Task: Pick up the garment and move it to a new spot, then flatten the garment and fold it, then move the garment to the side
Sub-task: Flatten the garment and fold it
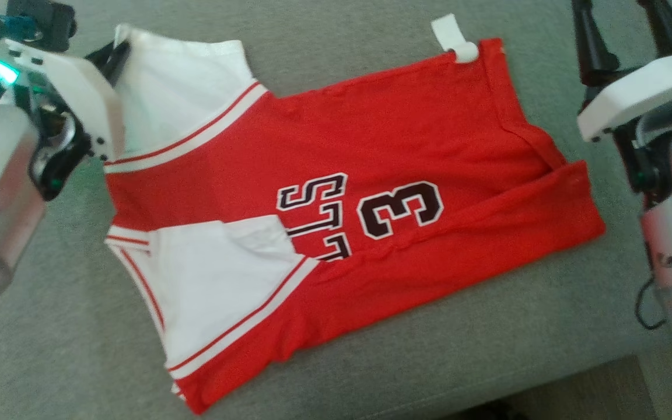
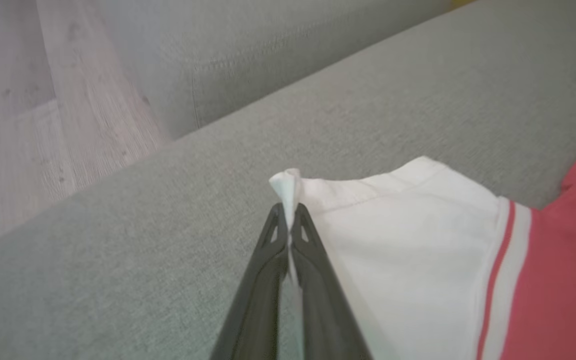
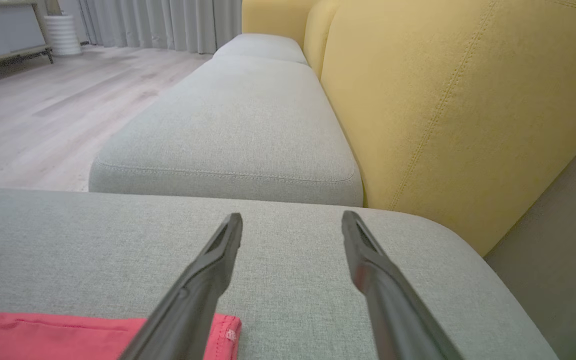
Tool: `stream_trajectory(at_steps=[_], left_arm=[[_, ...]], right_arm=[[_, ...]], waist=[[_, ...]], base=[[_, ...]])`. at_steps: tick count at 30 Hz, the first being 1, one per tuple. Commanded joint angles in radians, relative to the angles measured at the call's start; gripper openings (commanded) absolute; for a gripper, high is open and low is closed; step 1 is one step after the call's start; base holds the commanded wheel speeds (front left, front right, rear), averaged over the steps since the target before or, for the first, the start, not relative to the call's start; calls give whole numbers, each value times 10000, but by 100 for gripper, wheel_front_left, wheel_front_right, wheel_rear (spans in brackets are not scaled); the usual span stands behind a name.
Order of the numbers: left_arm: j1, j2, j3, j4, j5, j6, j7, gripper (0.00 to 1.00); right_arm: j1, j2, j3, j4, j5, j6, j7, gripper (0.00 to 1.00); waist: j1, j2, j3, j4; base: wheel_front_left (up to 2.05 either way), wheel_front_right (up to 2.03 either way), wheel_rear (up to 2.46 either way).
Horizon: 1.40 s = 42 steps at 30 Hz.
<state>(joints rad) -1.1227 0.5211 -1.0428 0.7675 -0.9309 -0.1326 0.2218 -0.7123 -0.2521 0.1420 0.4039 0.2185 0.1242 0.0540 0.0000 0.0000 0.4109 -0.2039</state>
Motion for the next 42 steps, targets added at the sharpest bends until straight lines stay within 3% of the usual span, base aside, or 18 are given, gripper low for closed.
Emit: stream_trajectory(at_steps=[1,8,15,28,29,30,33,42], left_arm=[[-617,272,263,-213,102,20,-206,0],[-775,-155,-238,-1129,629,20,-1902,0],[-601,-303,-639,-2230,898,20,-2360,0],[-470,-208,-908,-2981,999,130,-2181,0],[-466,-186,-919,-2975,1010,146,-2175,0],[-464,-161,-937,-2959,1032,163,-2169,0],[-476,-77,-962,-2877,1090,212,-2185,0],[-983,-3,-684,-2006,1263,434,-2685,0]], right_arm=[[-254,-176,116,-257,-16,65,86,100],[-701,-1504,1365,935,765,65,987,100],[-1265,-2637,2981,2849,1705,65,1939,100],[-1820,-2812,4540,4536,2993,65,2697,100],[-1836,-2788,4600,4647,3121,65,2811,25],[-1841,-2761,4678,4732,3256,65,2948,0],[-2018,-2797,4729,4850,3561,65,2929,0],[-3133,-2665,4543,5009,3785,65,1336,0]], waist=[[0,0,-231,352],[0,0,-521,1540],[0,0,-390,2411],[0,0,-115,2592],[0,0,-112,2578],[0,0,-113,2563],[0,0,-96,2508],[0,0,89,2312]], base=[[0,0,0],[0,0,0],[0,0,0],[0,0,0],[0,0,0],[0,0,0],[0,0,0],[0,0,0]])
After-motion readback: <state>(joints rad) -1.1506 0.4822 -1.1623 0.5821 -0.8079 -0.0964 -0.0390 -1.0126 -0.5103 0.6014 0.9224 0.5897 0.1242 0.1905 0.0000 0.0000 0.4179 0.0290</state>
